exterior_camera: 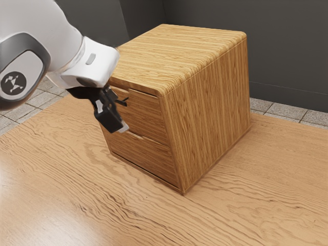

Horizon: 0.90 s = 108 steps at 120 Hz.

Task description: Pull the drawer handle with one arm to open the drawer

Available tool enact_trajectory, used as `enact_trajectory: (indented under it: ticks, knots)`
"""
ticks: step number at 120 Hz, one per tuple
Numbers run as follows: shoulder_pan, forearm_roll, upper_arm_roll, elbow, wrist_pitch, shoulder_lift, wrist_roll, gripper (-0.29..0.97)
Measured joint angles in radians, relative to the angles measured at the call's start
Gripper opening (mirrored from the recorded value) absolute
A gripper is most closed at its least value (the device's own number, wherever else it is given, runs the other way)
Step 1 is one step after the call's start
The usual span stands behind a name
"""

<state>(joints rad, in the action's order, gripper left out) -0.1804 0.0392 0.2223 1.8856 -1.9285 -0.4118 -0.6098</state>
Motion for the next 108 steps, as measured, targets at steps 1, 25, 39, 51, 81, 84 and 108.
enact_trajectory:
  ticks: [1,25,39,51,81,84,108]
  knots:
    - [0.000,0.000,-0.001,0.003,-0.007,-0.001,-0.012,0.66]
    - [-0.013,0.002,-0.049,0.011,-0.119,0.027,-0.279,0.66]
    - [-0.016,0.012,-0.050,0.009,-0.159,0.043,-0.411,0.66]
    - [-0.020,0.017,-0.060,0.018,-0.188,0.030,-0.505,0.66]
    - [-0.021,0.020,-0.101,0.055,-0.227,-0.001,-0.705,0.66]
    - [-0.021,0.020,-0.102,0.063,-0.228,0.000,-0.725,0.66]
    - [-0.021,0.021,-0.103,0.085,-0.236,-0.006,-0.864,0.66]
